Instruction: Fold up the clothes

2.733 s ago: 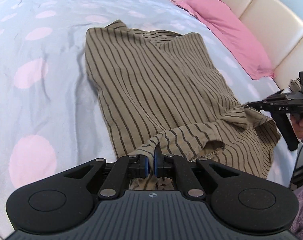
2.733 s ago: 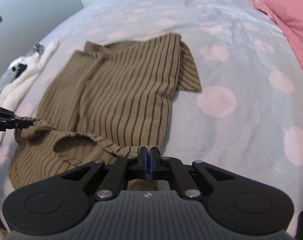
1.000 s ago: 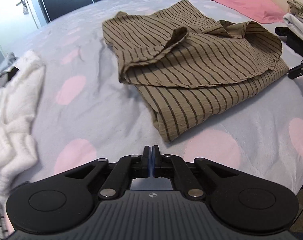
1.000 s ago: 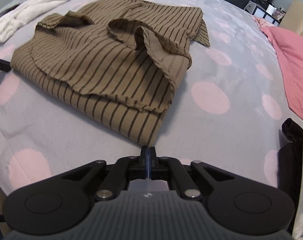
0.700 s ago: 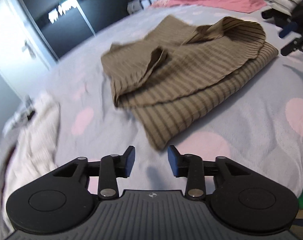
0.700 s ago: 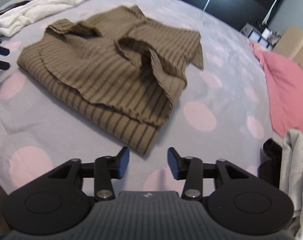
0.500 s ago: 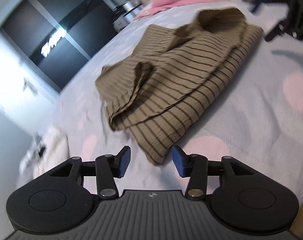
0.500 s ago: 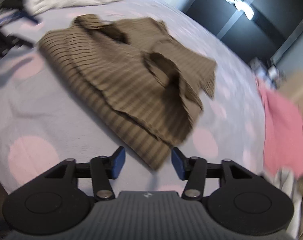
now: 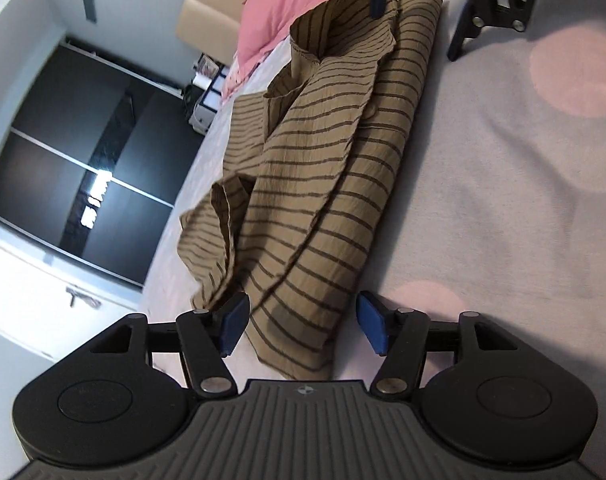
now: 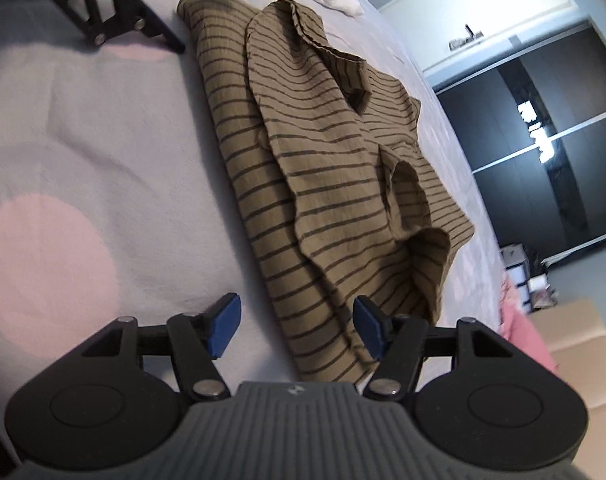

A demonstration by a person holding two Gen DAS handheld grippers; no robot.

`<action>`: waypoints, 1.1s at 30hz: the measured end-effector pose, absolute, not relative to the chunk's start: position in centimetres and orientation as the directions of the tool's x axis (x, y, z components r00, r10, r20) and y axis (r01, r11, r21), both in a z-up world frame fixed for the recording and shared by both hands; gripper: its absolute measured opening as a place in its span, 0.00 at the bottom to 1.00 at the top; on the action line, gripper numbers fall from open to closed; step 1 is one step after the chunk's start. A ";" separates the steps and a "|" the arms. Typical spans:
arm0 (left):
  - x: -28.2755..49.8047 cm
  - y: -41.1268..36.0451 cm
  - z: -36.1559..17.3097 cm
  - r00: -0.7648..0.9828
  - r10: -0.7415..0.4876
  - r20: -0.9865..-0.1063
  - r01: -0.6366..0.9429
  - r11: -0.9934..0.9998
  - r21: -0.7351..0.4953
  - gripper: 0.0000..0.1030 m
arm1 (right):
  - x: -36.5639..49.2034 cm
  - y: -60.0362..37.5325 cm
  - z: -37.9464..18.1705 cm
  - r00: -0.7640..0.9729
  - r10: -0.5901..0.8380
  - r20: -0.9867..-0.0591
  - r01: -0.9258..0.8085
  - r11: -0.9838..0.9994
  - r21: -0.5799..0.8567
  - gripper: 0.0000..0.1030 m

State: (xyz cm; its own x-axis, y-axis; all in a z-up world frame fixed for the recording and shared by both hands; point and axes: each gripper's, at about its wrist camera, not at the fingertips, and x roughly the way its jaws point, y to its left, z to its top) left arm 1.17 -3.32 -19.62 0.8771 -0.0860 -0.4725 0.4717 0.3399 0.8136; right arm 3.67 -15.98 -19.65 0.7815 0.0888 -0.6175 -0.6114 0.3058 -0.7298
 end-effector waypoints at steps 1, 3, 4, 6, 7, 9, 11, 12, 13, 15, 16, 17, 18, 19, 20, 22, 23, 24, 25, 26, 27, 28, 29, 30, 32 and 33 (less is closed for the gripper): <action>1.4 -3.4 -19.8 0.882 -0.090 -0.463 0.465 0.330 0.822 0.56 | 3.8 -15.9 -19.9 0.792 0.083 -0.605 -0.601 0.284 -0.747 0.64; 2.0 -3.6 -20.3 0.891 -0.101 -0.442 0.451 0.311 0.837 0.56 | 4.1 -15.9 -20.7 0.814 0.076 -0.576 -0.576 0.229 -0.784 0.64; 2.3 -3.6 -20.5 0.895 -0.106 -0.433 0.443 0.312 0.840 0.56 | 4.2 -15.9 -21.0 0.825 0.076 -0.560 -0.562 0.204 -0.801 0.64; 2.8 -3.5 -20.9 0.902 -0.111 -0.418 0.430 0.318 0.845 0.55 | 4.4 -16.0 -21.5 0.841 0.074 -0.536 -0.540 0.173 -0.824 0.62; 3.0 -3.6 -21.1 0.903 -0.113 -0.415 0.429 0.318 0.846 0.53 | 4.6 -16.0 -21.6 0.846 0.073 -0.528 -0.533 0.165 -0.830 0.60; 3.2 -3.8 -21.2 0.896 -0.116 -0.428 0.442 0.321 0.838 0.38 | 4.8 -15.9 -21.8 0.850 0.074 -0.522 -0.527 0.147 -0.837 0.58; 3.3 -4.0 -21.0 0.882 -0.117 -0.456 0.468 0.330 0.820 0.26 | 5.0 -15.7 -21.9 0.852 0.075 -0.517 -0.523 0.128 -0.843 0.48; 3.4 -4.1 -20.9 0.876 -0.117 -0.468 0.478 0.336 0.811 0.24 | 5.1 -15.5 -21.9 0.851 0.071 -0.520 -0.524 0.122 -0.843 0.37; 3.4 -4.1 -20.6 0.874 -0.115 -0.473 0.481 0.348 0.804 0.22 | 5.3 -15.3 -21.9 0.849 0.065 -0.525 -0.529 0.118 -0.840 0.29; 3.5 -4.0 -19.9 0.870 -0.112 -0.481 0.486 0.368 0.793 0.13 | 5.7 -15.0 -21.6 0.840 0.055 -0.540 -0.542 0.130 -0.830 0.18; 3.4 -3.9 -19.5 0.868 -0.111 -0.483 0.487 0.375 0.789 0.12 | 5.9 -14.8 -21.2 0.834 0.055 -0.550 -0.551 0.148 -0.821 0.15; 3.4 -3.9 -19.1 0.866 -0.110 -0.487 0.490 0.378 0.785 0.09 | 6.1 -14.7 -20.8 0.828 0.053 -0.559 -0.559 0.166 -0.813 0.14; 3.3 -3.8 -18.9 0.862 -0.109 -0.495 0.497 0.373 0.783 0.07 | 6.3 -14.6 -20.3 0.822 0.051 -0.567 -0.566 0.183 -0.804 0.10; 3.3 -3.8 -18.5 0.859 -0.105 -0.502 0.502 0.371 0.781 0.06 | 6.4 -14.5 -19.8 0.817 0.050 -0.575 -0.572 0.198 -0.796 0.08; 3.3 -3.7 -18.2 0.855 -0.102 -0.508 0.506 0.373 0.777 0.06 | 6.4 -14.4 -19.4 0.812 0.050 -0.582 -0.578 0.210 -0.788 0.07; 3.3 -3.5 -17.5 0.847 -0.097 -0.522 0.517 0.370 0.772 0.05 | 6.2 -14.0 -18.4 0.802 0.055 -0.595 -0.590 0.224 -0.776 0.06; 3.0 -3.3 -17.1 0.844 -0.094 -0.527 0.522 0.367 0.770 0.05 | 5.7 -13.9 -17.8 0.794 0.061 -0.605 -0.601 0.233 -0.765 0.06; 2.5 -3.0 -16.8 0.843 -0.092 -0.530 0.524 0.366 0.769 0.04 | 5.3 -13.8 -17.3 0.785 0.067 -0.615 -0.611 0.241 -0.754 0.06; 2.3 -2.8 -16.5 0.842 -0.089 -0.533 0.525 0.365 0.769 0.04 | 4.9 -13.6 -16.8 0.777 0.074 -0.626 -0.622 0.250 -0.742 0.06; 2.1 -2.5 -16.1 0.842 -0.086 -0.532 0.523 0.365 0.770 0.04 | 4.4 -13.5 -16.2 0.768 0.080 -0.635 -0.632 0.258 -0.731 0.06; 1.9 -2.2 -15.7 0.845 -0.083 -0.529 0.519 0.366 0.772 0.04 | 4.0 -13.3 -15.7 0.759 0.087 -0.645 -0.642 0.267 -0.719 0.05; 1.7 -1.9 -15.4 0.847 -0.080 -0.526 0.516 0.366 0.775 0.04 | 3.6 -13.2 -15.2 0.750 0.094 -0.655 -0.652 0.275 -0.707 0.06; 1.4 -1.6 -15.0 0.849 -0.079 -0.523 0.513 0.366 0.777 0.04 | 3.1 -13.0 -14.6 0.741 0.101 -0.664 -0.661 0.283 -0.695 0.06; 0.9 -1.2 -14.6 0.848 -0.079 -0.525 0.515 0.362 0.777 0.04 | 2.7 -12.9 -14.1 0.732 0.108 -0.673 -0.671 0.291 -0.682 0.06; -0.5 -0.7 -14.0 0.839 -0.081 -0.539 0.531 0.345 0.774 0.04 | 1.8 -12.6 -13.0 0.713 0.122 -0.691 -0.689 0.306 -0.657 0.06; -1.2 -0.5 -13.9 0.833 -0.080 -0.547 0.540 0.330 0.774 0.04 | 1.4 -12.5 -12.5 0.703 0.130 -0.699 -0.698 0.314 -0.644 0.06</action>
